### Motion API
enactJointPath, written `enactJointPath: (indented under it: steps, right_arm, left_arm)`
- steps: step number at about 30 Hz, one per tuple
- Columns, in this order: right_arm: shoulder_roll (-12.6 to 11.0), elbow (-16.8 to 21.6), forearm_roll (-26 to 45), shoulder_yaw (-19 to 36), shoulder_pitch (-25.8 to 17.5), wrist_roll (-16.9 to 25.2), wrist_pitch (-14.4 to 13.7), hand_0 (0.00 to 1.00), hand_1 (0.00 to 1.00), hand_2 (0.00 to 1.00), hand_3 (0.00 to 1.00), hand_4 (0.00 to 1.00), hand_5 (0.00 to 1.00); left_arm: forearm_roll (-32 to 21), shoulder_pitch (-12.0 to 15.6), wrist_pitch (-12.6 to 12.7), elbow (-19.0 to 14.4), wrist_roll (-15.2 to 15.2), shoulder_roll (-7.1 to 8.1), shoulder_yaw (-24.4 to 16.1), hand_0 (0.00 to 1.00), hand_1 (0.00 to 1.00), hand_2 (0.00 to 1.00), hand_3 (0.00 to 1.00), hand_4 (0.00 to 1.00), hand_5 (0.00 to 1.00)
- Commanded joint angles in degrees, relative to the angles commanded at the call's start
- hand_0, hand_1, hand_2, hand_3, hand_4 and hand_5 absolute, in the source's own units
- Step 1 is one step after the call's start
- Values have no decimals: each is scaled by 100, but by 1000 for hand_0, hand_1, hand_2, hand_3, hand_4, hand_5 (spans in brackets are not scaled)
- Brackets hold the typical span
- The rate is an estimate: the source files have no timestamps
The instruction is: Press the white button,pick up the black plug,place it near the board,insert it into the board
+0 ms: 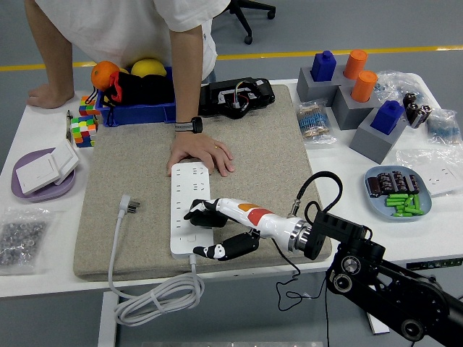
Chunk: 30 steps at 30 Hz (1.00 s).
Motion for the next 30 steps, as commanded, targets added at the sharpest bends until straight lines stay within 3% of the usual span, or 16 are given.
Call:
enactJointPath:
  steps: [8,30]
  right_arm:
    - [-36,212,9,-31,24,-21,-1,901,841,796,773,796,389]
    - [139,-109,74,-510,327,50,-17,893,829,783,763,793,367]
  left_arm:
    - [11,6,-1,0,0,5,-18,779,728,682,763,499,489]
    - [32,0,-11,0,9,22,-6,779,728,681,763,503,494]
